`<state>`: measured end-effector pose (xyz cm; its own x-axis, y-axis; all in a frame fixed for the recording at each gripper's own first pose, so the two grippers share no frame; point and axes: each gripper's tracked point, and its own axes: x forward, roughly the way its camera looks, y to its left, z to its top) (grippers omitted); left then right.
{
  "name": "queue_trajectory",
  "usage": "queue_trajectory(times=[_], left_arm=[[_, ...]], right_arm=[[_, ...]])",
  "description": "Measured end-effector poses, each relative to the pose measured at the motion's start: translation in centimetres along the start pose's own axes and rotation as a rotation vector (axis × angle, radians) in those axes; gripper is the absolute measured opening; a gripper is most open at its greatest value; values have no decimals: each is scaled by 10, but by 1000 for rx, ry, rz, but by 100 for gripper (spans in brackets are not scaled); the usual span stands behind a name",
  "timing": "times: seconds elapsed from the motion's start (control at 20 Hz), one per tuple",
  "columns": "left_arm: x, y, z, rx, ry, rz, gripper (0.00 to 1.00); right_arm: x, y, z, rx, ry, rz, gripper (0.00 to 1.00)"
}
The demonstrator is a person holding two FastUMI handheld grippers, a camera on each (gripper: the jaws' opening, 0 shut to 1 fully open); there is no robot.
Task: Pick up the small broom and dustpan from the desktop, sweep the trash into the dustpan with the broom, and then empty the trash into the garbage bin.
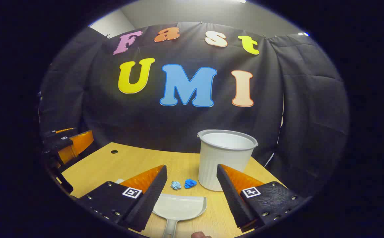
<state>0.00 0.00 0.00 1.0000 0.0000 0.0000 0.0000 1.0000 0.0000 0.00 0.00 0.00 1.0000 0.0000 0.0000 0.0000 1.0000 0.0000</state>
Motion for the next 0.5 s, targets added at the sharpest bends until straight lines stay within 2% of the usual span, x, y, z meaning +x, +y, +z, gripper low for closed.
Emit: queue_trajectory(times=[0.25,0.5], left_arm=[[2,-4,0,-7,2,-40,95],[2,-6,-6,-23,21,-30,95]], right_arm=[[-8,-3,2,-15,2,-21,94],[-11,-3,-5,-11,23,-10,95]])
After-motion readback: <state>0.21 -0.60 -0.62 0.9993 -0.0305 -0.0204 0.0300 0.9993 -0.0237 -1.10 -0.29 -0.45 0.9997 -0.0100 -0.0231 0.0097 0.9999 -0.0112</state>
